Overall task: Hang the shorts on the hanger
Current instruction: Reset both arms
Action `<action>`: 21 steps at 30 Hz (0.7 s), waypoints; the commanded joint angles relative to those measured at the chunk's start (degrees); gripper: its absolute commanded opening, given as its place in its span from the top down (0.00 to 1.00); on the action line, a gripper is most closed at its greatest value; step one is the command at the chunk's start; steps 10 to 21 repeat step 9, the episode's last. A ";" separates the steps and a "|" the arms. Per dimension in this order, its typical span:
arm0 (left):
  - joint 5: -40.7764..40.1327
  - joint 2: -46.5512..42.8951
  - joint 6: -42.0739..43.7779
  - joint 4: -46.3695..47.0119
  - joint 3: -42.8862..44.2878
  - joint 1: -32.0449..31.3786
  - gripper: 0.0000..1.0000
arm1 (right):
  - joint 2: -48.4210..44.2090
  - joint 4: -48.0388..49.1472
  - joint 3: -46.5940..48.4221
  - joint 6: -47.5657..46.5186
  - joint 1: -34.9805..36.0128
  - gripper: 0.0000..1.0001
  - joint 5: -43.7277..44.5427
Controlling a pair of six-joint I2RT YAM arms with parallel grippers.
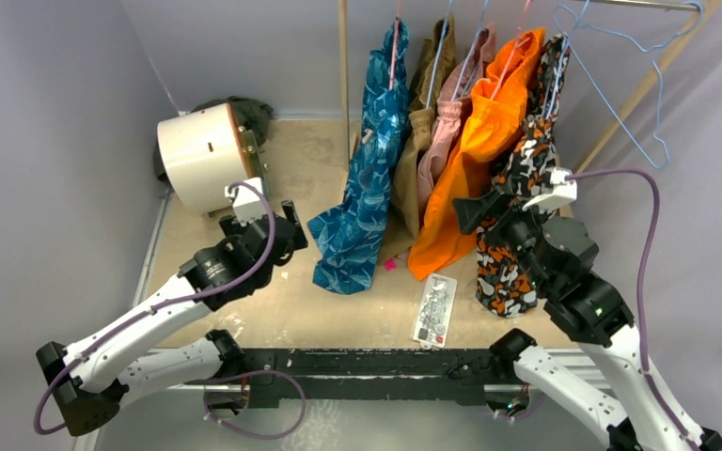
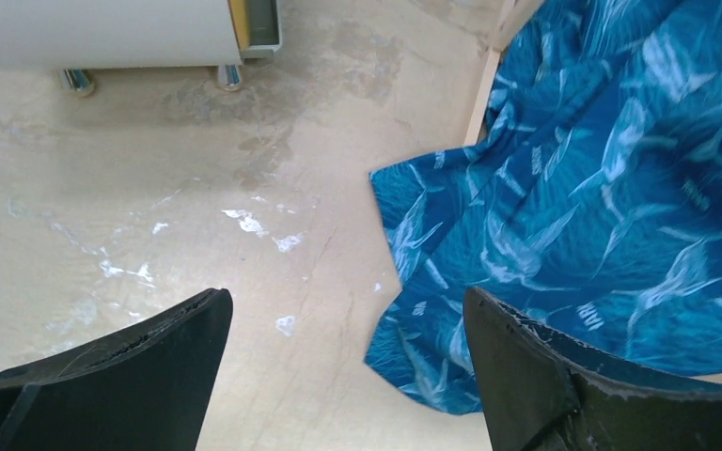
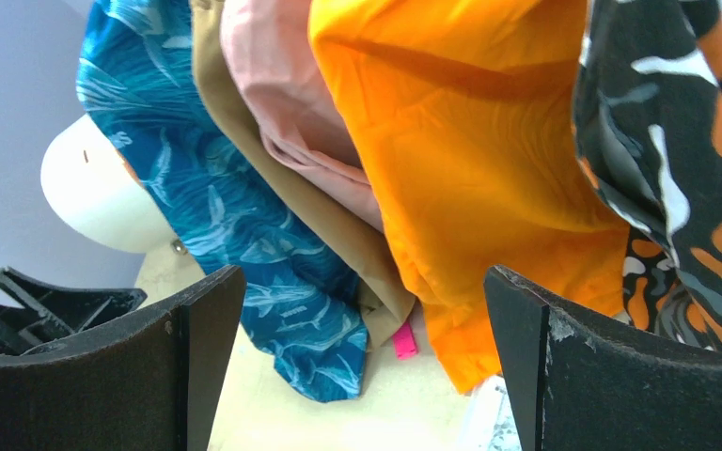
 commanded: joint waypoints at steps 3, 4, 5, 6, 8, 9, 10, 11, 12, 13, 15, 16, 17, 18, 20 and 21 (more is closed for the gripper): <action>3.55 -1.80 13.77 5.56 -0.87 0.17 0.07 | -2.06 4.53 -3.95 -0.27 0.12 0.01 5.19; 3.61 -2.55 14.08 6.23 -1.41 0.17 0.08 | -2.08 4.26 -3.99 -0.29 0.19 0.01 5.41; 3.61 -3.36 14.40 7.04 -1.90 0.17 0.08 | -2.27 4.19 -4.70 -0.33 0.15 0.01 5.72; 3.61 -3.97 14.95 7.49 -2.24 0.17 0.08 | -2.52 4.28 -5.77 -0.33 0.14 0.01 6.02; 3.09 -4.89 15.51 7.67 -2.70 0.17 0.08 | -3.36 4.95 -7.19 -0.22 0.13 0.01 6.42; 2.31 -5.28 15.42 7.84 -2.87 0.21 0.08 | -3.92 5.35 -7.89 -0.02 0.19 0.01 6.42; 2.31 -5.28 15.42 7.84 -2.87 0.21 0.08 | -3.92 5.35 -7.89 -0.02 0.19 0.01 6.42; 2.31 -5.28 15.42 7.84 -2.87 0.21 0.08 | -3.92 5.35 -7.89 -0.02 0.19 0.01 6.42; 2.31 -5.28 15.42 7.84 -2.87 0.21 0.08 | -3.92 5.35 -7.89 -0.02 0.19 0.01 6.42; 2.31 -5.28 15.42 7.84 -2.87 0.21 0.08 | -3.92 5.35 -7.89 -0.02 0.19 0.01 6.42; 2.31 -5.28 15.42 7.84 -2.87 0.21 0.08 | -3.92 5.35 -7.89 -0.02 0.19 0.01 6.42; 2.31 -5.28 15.42 7.84 -2.87 0.21 0.08 | -3.92 5.35 -7.89 -0.02 0.19 0.01 6.42; 2.31 -5.28 15.42 7.84 -2.87 0.21 0.08 | -3.92 5.35 -7.89 -0.02 0.19 0.01 6.42; 2.31 -5.28 15.42 7.84 -2.87 0.21 0.08 | -3.92 5.35 -7.89 -0.02 0.19 0.01 6.42; 2.31 -5.28 15.42 7.84 -2.87 0.21 0.08 | -3.92 5.35 -7.89 -0.02 0.19 0.01 6.42; 2.31 -5.28 15.42 7.84 -2.87 0.21 0.08 | -3.92 5.35 -7.89 -0.02 0.19 0.01 6.42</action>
